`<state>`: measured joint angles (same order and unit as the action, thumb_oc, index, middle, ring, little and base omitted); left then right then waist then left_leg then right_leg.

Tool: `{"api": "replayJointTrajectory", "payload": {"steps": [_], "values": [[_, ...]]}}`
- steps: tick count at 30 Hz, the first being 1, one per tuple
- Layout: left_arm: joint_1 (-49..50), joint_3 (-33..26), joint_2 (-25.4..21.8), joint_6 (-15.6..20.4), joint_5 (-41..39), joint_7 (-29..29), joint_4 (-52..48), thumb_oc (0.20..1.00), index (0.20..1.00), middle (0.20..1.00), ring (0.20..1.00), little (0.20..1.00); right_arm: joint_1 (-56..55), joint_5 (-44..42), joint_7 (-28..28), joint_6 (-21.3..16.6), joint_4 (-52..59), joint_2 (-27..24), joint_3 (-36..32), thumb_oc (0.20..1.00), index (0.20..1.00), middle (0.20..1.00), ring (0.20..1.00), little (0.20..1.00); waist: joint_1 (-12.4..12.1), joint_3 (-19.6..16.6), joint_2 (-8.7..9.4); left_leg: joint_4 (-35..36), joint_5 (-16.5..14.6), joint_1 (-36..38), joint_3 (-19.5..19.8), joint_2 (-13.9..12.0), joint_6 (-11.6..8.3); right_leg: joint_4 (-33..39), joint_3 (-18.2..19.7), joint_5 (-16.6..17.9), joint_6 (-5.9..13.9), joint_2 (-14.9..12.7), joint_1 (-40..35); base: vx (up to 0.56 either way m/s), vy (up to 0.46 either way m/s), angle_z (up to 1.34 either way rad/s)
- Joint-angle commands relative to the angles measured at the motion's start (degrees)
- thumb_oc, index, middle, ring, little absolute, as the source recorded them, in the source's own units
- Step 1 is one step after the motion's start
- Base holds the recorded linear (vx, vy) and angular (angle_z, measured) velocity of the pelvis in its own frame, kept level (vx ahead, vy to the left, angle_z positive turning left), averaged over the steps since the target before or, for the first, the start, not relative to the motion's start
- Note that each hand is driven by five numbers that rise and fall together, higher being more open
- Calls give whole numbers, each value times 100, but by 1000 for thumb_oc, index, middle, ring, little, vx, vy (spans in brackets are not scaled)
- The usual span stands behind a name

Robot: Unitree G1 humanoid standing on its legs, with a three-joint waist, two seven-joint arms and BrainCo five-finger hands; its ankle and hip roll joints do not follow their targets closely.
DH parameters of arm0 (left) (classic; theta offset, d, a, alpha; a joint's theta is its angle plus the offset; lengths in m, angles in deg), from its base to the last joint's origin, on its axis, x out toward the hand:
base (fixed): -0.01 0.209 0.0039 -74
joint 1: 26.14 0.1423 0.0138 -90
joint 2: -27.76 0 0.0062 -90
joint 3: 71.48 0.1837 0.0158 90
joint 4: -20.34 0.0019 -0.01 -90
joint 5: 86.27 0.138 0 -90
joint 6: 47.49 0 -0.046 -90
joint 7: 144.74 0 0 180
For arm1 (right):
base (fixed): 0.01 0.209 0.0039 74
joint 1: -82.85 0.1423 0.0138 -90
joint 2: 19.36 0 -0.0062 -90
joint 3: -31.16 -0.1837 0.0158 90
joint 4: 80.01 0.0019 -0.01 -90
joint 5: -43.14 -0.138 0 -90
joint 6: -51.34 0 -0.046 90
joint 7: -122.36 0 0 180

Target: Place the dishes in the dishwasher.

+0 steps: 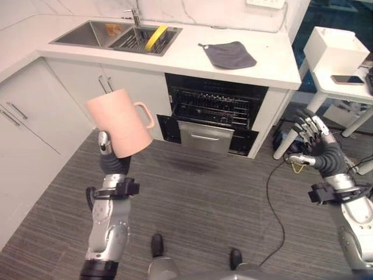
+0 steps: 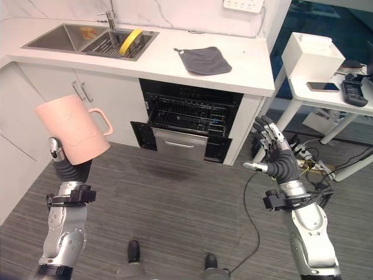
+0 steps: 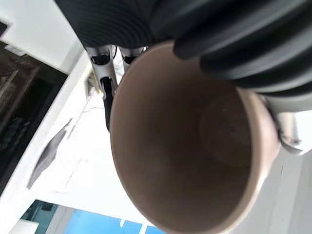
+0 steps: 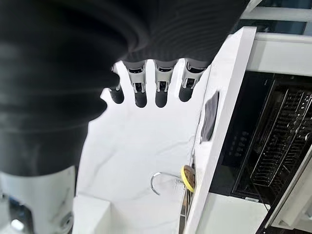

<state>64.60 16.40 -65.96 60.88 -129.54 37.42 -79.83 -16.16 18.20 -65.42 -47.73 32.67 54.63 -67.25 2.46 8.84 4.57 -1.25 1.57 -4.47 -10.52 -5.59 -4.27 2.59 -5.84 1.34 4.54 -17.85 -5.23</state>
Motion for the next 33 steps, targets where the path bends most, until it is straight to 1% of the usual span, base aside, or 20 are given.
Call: {"api": "replayJointTrajectory", "payload": {"steps": [1, 2, 3, 5, 7, 8, 9, 11, 12, 16, 20, 22, 24, 27, 28, 29, 30, 31, 32, 33], "values": [[50, -287, -266, 144, 722, -101, -850, 200, 200, 200, 200, 200, 201, -213, 39, -178, 163, 196, -335, 1000, 1000, 1000, 1000, 1000, -178, -149, -114, 625, 273, 275, 371, -242, -61, -960, -311, 47, 741, 50, -490, 286, 438, 17], [52, -305, -266, 126, 972, -161, -896, 200, 200, 200, 200, 200, 134, -172, -16, -179, 216, 271, -343, 1000, 1000, 1000, 1000, 1000, -158, -131, -148, 625, 205, 393, 441, -158, 16, -1354, -268, 186, 686, -12, -277, 328, 584, 8], [-24, -307, -355, -56, 1157, -336, -880, 200, 200, 200, 200, 200, 95, -44, -78, -203, 259, 355, -214, 1000, 1000, 1000, 1000, 1000, -189, -89, -259, 625, 67, 615, 480, -14, 204, -2401, -301, 320, 581, -115, 146, 272, 500, 10], [-84, -279, -389, -119, 1405, -532, -837, 200, 200, 200, 200, 200, 265, -10, -78, -156, 206, 384, -44, 1000, 1000, 1000, 1000, 1000, -225, -35, -310, 625, -23, 773, 398, 30, 242, -2714, -510, 295, 522, -123, 347, 180, 305, -11], [-106, -263, -390, -139, 1517, -625, -826, 200, 200, 200, 200, 200, 371, -19, -58, -132, 171, 381, 31, 1000, 1000, 1000, 1000, 1000, -213, -5, -318, 625, -48, 831, 349, 15, 236, -2782, -503, 305, 506, -49, 435, 94, 103, -29], [-168, -237, -474, -169, 1556, -726, -785, 200, 200, 200, 200, 200, 469, -141, 66, -132, 94, 272, 29, 1000, 1000, 1000, 1000, 1000, -202, 17, -266, 625, -80, 876, 297, 74, 246, -2275, -568, 53, 479, 293, 453, 135, 54, -27], [-173, -233, -500, -165, 1570, -762, -769, 200, 200, 200, 200, 200, 490, -203, 93, -138, 54, 254, -13, 1000, 1000, 1000, 1000, 1000, -202, 35, -233, 625, -120, 918, 284, 95, 240, -1937, -691, 61, 499, 399, 385, 150, -9, -31], [-175, -242, -562, -39, 1952, -870, -772, 200, 200, 200, 200, 200, 570, -200, 159, -129, 16, 295, -52, 1000, 1000, 1000, 1000, 1000, -157, 108, -157, 625, -231, 1053, 90, 36, 152, -971, -988, 191, 562, 406, 403, 163, -178, -30], [-188, -215, -597, -26, 2147, -940, -816, 200, 200, 200, 200, 200, 572, -205, 196, -119, 39, 299, -51, 1000, 1000, 1000, 1000, 1000, -93, 111, -127, 625, -321, 1106, 39, 2, 126, -444, -955, 308, 602, 420, 433, 186, -250, -4], [-35, -183, -651, 19, 2167, -875, -918, 200, 200, 200, 200, 200, 501, -124, 242, -164, 136, 473, 54, 1000, 1000, 1000, 1000, 1000, 65, 129, -86, 625, -635, 1437, 0, -63, 115, 110, -850, 1010, 739, 311, 758, 255, -319, 8], [70, -229, -669, 4, 1928, -851, -1013, 200, 200, 200, 200, 200, 554, -131, 167, -239, 122, 461, 145, 1000, 1000, 1000, 1000, 1000, 74, 54, -128, 625, -705, 1668, -102, -256, 100, 40, -1010, 747, 684, 433, 754, 253, -424, -27], [130, -269, -550, -62, 1444, -878, -1001, 200, 200, 200, 200, 200, 681, -172, 259, -169, 109, 381, 179, 1000, 1000, 1000, 1000, 1000, 119, -33, -196, 621, -649, 1918, -206, -506, -63, 10, -1039, 573, 500, 609, 739, 298, -476, -38], [193, -261, -449, -58, 1515, -926, -913, 200, 200, 200, 200, 200, 746, -261, 168, -129, 90, 347, 169, 1000, 1000, 1000, 1000, 1000, 183, -86, -273, 0, -412, 1830, -297, -766, -249, 21, -880, 446, 272, 855, 687, 289, -443, -40], [373, -272, -390, -43, 1487, -923, -895, 200, 200, 200, 200, 200, 619, -410, 75, -76, 118, 234, 65, 1000, 1000, 1000, 1000, 1000, 218, -105, -298, -1051, 21, 1412, -196, -1008, -389, 111, -664, 303, 22, 1104, 493, 247, -321, -60], [501, -280, -313, 14, 1535, -849, -894, 200, 200, 200, 200, 200, 552, -432, -25, -83, 112, 204, 18, 1000, 1000, 1000, 1000, 1000, 178, -63, -246, -1925, 98, 914, -42, -956, -368, 166, -499, 199, -124, 1183, 289, 291, -325, -30], [543, -287, -286, 23, 1560, -818, -893, 200, 200, 200, 200, 200, 536, -407, -60, -88, 102, 210, 12, 1000, 1000, 1000, 1000, 1000, 148, -33, -219, -2239, 66, 677, 0, -900, -337, 187, -456, 153, -170, 1196, 199, 337, -255, -5], [537, -264, -262, 14, 1505, -764, -846, 200, 200, 200, 200, 200, 577, -343, 7, -69, 87, 199, 44, 1000, 1000, 1000, 1000, 1000, 77, 27, -188, -2240, -148, 414, 127, -663, -214, 216, -399, 115, -155, 1176, 98, 196, -71, -24], [540, -262, -257, 10, 1493, -757, -843, 200, 200, 200, 200, 200, 595, -323, 28, -62, 81, 197, 60, 1000, 1000, 1000, 1000, 1000, 64, 39, -189, -2178, -195, 388, 140, -602, -185, 221, -384, 106, -145, 1174, 84, 234, 51, -43], [598, -255, -234, 16, 1423, -716, -861, 200, 200, 200, 200, 200, 676, -205, 109, -40, 31, 218, 131, 1000, 1000, 1000, 1000, 1000, 15, 73, -251, -1536, -290, 376, 100, -399, -111, 241, -311, 56, -85, 1200, 32, 232, 150, -65], [652, -244, -216, 39, 1376, -688, -886, 200, 200, 200, 200, 200, 686, -145, 125, -25, 24, 237, 154, 1000, 1000, 1000, 1000, 1000, -11, 88, -311, -727, -189, 473, 33, -352, -117, 241, -243, -11, -22, 1211, -14, 318, 274, -48]]}}
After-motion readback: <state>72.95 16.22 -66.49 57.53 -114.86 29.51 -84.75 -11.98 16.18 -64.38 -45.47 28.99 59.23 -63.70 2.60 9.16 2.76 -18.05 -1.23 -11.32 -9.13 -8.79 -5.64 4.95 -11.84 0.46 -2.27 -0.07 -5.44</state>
